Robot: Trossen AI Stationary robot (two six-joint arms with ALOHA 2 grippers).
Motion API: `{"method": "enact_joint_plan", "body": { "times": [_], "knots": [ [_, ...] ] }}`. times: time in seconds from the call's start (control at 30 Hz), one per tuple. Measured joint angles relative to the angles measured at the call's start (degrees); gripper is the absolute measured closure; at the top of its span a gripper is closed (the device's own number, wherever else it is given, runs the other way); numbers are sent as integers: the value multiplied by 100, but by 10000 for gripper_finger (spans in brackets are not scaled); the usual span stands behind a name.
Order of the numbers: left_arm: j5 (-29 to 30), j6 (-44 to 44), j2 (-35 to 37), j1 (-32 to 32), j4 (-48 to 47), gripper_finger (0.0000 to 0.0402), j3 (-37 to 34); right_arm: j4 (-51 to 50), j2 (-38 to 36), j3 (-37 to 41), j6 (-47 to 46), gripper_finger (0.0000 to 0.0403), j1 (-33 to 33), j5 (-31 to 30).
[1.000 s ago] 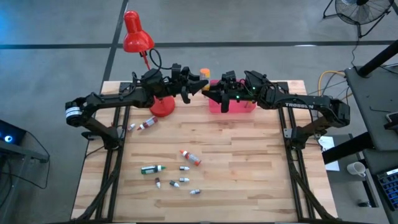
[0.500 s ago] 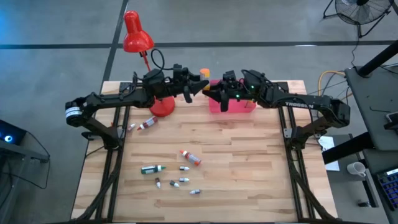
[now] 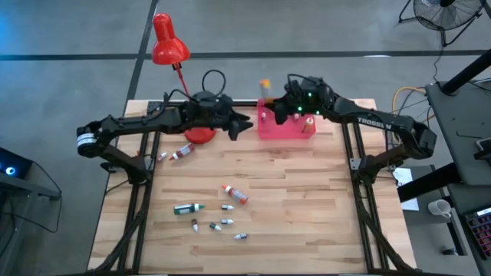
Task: Pick & Place food coloring
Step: Put the large yellow food coloring bottle into the red bin
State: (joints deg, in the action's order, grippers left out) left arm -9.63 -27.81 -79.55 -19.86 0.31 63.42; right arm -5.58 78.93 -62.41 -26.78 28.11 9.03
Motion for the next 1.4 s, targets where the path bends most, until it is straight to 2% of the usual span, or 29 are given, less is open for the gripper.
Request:
{"method": "enact_joint_plan", "body": {
  "times": [0.1,0.2,0.33,0.53,0.67,0.8,1.0,1.3,1.4],
  "knots": [
    [55,79,4,1,-553,209,-2,-670,-59,0,-38,297,220,261],
    [53,79,11,11,-944,209,-8,-1577,-57,-22,-192,297,509,1031],
    [34,56,15,10,-1158,209,-105,-3023,-28,-268,-2,297,678,1201],
    [8,42,15,7,-1400,209,-120,-4909,-13,-655,75,292,672,2136],
    [-122,57,15,7,-1490,209,-120,-6569,-4,-718,158,292,506,2253],
    [-144,83,15,7,-1492,209,-131,-7699,-4,-516,170,292,265,2258],
    [-138,187,-9,5,-1507,209,-197,-8222,0,88,-136,291,-240,2418],
    [75,132,-11,5,-1349,209,-534,-8278,0,1203,-597,285,-1394,3940],
    [73,128,-11,5,-1223,209,-674,-8273,0,1569,-712,286,-1887,4617]
  ]
}}
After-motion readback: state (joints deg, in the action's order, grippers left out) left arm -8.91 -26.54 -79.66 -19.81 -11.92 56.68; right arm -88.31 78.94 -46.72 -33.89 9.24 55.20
